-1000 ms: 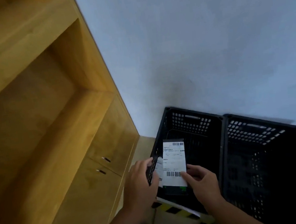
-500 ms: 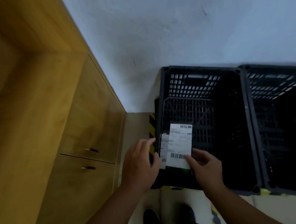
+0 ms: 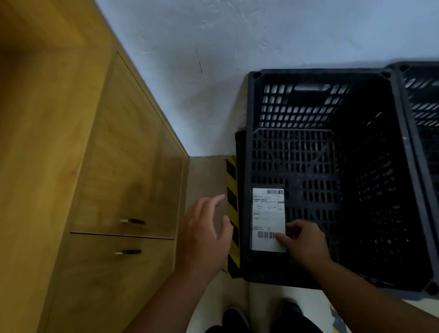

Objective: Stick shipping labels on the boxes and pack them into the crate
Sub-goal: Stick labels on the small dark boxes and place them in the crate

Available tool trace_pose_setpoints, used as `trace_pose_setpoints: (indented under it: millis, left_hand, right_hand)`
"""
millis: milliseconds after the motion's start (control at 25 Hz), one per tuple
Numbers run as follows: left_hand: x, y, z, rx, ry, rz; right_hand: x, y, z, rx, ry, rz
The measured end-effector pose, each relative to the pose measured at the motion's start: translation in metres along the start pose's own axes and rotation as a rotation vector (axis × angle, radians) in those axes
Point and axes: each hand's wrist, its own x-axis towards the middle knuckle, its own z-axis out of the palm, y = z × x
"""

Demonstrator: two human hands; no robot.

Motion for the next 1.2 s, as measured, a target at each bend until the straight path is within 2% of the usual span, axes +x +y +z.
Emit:
trace_pose_setpoints:
  millis: [360, 520, 600, 760, 1000, 1200]
  left_hand:
    - [-0.007, -0.008, -0.011, 0.026, 0.007, -0.007]
    - [-0.016, 0.007, -0.019, 0.036, 0.026, 0.012]
    - [-0.02, 0.032, -0.024, 0.019, 0.013, 0.056]
    - [-0.042, 0.128, -0.033, -0.032, -0.104, 0.206]
    - [-0.083, 0.285, -0.052, 0.037, -0.356, 0.574]
    - [-0.127, 0.397, -0.047, 0.083, -0.435, 0.834]
  right_hand:
    - [-0.003, -0.013, 0.007, -0.157, -0.092, 0.076]
    - [-0.012, -0.028, -0.022, -0.227, -0.12, 0.125]
    - [-0.024, -0.038, -0.065, -0.262, -0.044, 0.111]
    - [-0.084, -0.052, -0.194, -0.326, 0.169, 0.105]
    - [-0.236, -0.036, -0.357, -0.318, 0.457, 0.176]
    - [-0.352, -0.008, -0.449, -0.257, 0.665, 0.167]
